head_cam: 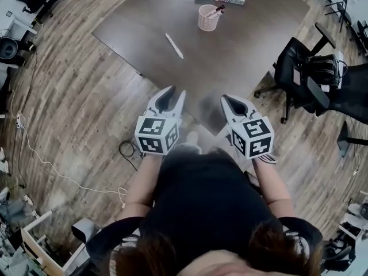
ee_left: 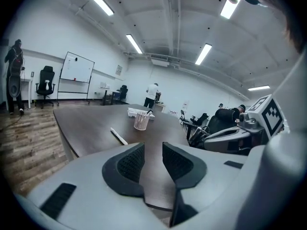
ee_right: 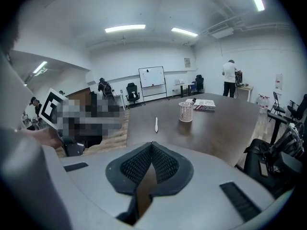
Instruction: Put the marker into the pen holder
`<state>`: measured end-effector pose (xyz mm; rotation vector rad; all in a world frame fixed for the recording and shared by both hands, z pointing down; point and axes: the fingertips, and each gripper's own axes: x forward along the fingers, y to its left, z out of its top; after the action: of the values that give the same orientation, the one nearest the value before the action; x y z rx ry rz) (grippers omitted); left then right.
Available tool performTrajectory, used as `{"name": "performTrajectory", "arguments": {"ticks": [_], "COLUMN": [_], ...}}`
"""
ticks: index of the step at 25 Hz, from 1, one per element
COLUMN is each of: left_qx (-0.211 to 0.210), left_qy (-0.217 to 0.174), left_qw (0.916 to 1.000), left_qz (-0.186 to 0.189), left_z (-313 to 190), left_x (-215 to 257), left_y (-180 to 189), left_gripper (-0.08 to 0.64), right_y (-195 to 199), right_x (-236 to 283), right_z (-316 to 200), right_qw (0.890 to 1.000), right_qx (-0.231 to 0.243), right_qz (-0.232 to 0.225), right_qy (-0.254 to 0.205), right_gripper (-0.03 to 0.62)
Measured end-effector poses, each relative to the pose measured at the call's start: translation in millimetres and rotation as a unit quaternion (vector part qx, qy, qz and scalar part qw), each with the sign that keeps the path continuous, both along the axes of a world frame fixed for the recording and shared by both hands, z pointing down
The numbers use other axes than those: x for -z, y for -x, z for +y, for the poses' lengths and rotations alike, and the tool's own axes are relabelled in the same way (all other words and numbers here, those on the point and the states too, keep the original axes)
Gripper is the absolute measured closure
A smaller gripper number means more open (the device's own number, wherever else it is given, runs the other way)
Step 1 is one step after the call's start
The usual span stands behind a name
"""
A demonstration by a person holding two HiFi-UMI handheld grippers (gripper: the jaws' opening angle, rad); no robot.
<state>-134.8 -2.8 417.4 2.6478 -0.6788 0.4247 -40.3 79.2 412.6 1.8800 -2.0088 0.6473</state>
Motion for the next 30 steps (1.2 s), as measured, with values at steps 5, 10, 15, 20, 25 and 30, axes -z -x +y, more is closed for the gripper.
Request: {"name": "performTrajectory", "arguments": {"ticks": [5, 10, 15, 20, 25, 30], "left_qx": [0.029, 0.049, 0.097, 0.173, 0.23, 0.271], "left_qy": [0.011, 0.026, 0.042, 0.053, 0.07, 0.075], "left_qw": [0.9995, 0.9981, 0.9933, 0.9811, 0.9657, 0.9499], "left_qz": [-0.006, -0.025, -0.047, -0.07, -0.097, -0.137], "left_z": [-35.7, -55.1, -74.4, -93.9, -109.7, -124.0], "left_x": [-9.3, -23.8, -37.3, -48.9, -67.2, -85.6], "left_y": [-7.3, -21.5, -35.2, -52.3, -69.5, -84.9], "left_gripper": [0.426, 0.424, 0.422, 0.422, 0.408, 0.408], "right_y": [-5.4, -18.6, -40.2, -70.5, -95.3, -116.5], "right_x": [-5.5, -6.5, -14.7, -30.5, -45.8, -61.1], "right_z": [-29.5, -54.1, -85.9, -118.9, -146.5, -159.8], "right_qw": [1.0, 0.999, 0.997, 0.989, 0.98, 0.971], "right_qx": [0.017, 0.04, 0.08, 0.139, 0.189, 0.225], "right_qz": [0.007, 0.009, -0.001, -0.014, -0.021, -0.036], "right_qy": [0.012, 0.016, 0.02, 0.036, 0.053, 0.076], "right_gripper": [0.577, 0.577, 0.577, 0.577, 0.577, 0.577]}}
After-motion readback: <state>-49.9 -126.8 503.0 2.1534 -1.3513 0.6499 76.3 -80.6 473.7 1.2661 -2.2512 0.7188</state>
